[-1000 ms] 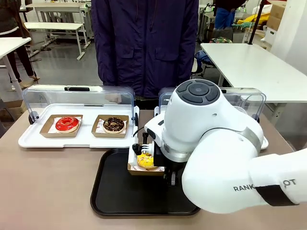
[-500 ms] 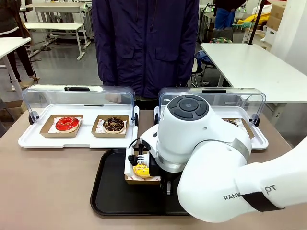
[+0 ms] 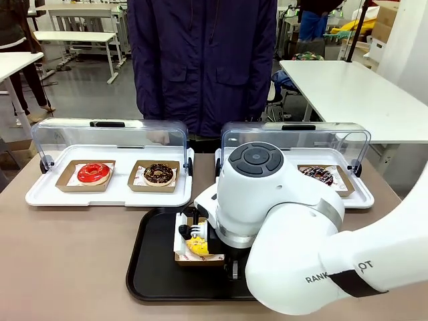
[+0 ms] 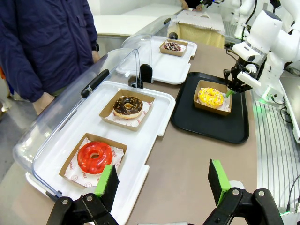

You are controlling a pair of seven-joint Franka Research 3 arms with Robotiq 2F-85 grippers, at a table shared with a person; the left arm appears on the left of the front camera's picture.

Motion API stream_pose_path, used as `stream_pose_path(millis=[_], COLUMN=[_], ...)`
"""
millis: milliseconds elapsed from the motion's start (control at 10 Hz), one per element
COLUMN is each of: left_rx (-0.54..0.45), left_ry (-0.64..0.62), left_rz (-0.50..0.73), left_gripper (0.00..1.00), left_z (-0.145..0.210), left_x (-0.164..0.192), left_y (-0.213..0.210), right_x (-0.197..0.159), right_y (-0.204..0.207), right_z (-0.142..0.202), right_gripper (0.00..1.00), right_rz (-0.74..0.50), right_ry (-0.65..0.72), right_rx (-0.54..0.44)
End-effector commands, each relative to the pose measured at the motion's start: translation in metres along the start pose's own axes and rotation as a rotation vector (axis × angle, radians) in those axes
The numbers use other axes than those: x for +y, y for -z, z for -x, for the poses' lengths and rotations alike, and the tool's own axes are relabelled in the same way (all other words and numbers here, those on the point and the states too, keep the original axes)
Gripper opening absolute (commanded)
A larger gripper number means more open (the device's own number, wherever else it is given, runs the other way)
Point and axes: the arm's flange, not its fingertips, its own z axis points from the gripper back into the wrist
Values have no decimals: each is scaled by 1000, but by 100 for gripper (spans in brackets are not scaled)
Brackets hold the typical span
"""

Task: Move the third donut from the left to the tray.
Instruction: Pick up the Paper togo box containing the Donut indicated by the person and place it on the Handle tray.

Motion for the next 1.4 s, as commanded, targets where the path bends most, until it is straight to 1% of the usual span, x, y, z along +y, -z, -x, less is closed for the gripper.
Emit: stream_pose_path(millis=[0, 300, 400, 500, 600, 800, 900, 1100, 1300], left_rx=[-5, -5, -5, -5, -5, -5, -5, -5, -5], left_ry=[0, 0, 0, 0, 0, 0, 0, 0, 0], left_rz=[6, 6, 6, 6, 6, 6, 6, 6, 6], left_gripper=[100, 100, 100, 100, 100, 100, 100, 100, 100], left_z=[-1, -1, -1, -1, -1, -1, -1, -1, -1], left_x=[-1, -1, -1, -1, -1, -1, -1, -1, -1], left_y=[-1, -1, -1, -1, -1, -1, -1, -1, -1], right_x=[15, 14, 14, 14, 13, 7, 4, -6, -18], right_y=[8, 9, 8, 7, 5, -9, -20, -48, -80], right_z=[18, 19, 19, 18, 18, 22, 25, 29, 35], right_gripper=[2, 2, 62, 60, 100, 100, 81, 100, 100], right_rz=[18, 16, 26, 25, 21, -4, -13, -3, -9], right_ry=[17, 17, 16, 8, 7, 19, 33, 58, 71], right_rx=[-10, -11, -8, -9, -14, -40, -43, -49, -55])
